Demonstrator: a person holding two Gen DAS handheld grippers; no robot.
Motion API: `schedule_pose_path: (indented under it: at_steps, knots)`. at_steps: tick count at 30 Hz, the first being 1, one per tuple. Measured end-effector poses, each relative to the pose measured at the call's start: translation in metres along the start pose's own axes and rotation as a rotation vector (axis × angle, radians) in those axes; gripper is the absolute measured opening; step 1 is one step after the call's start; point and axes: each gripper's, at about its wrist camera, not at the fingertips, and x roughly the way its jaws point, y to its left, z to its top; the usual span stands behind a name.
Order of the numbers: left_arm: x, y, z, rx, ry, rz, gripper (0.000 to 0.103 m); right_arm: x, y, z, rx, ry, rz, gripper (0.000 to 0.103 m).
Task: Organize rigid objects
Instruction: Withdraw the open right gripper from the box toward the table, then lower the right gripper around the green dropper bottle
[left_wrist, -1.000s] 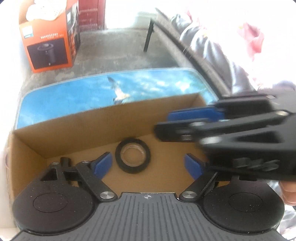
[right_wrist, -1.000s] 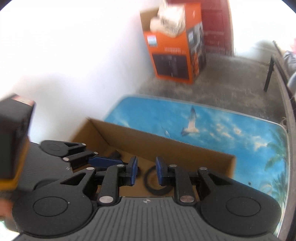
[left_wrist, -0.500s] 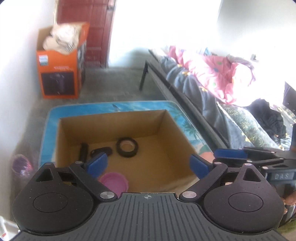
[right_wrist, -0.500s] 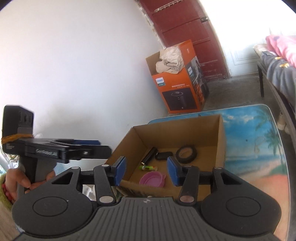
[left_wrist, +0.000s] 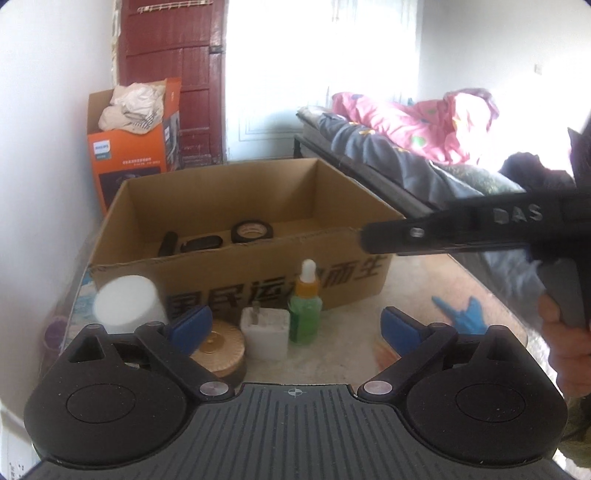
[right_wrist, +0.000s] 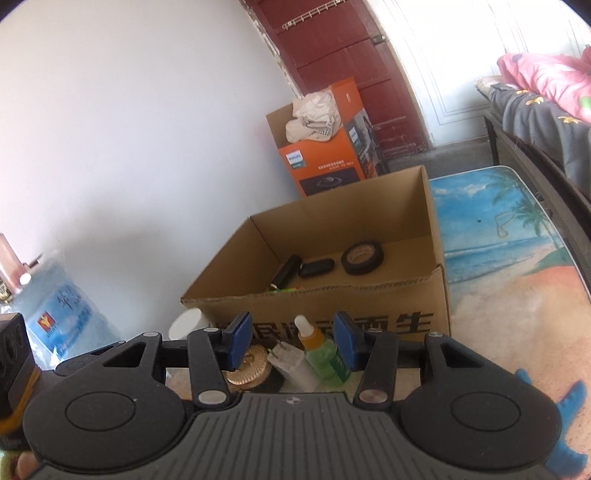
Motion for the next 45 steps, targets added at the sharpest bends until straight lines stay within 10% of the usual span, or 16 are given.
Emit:
schedule_pose_path:
  at_steps: [18, 45]
  knots:
    - [0.054, -0.014, -0.010, 0.111, -0.050, -0.004, 0.055, 0.060, 0.015, -0.004, -0.115, 0.073, -0.073, 0.023]
    - [0.059, -0.016, -0.015, -0.062, -0.041, -0.207, 0.047, 0.038, -0.001, -0.007, -0.105, 0.098, -0.083, 0.013]
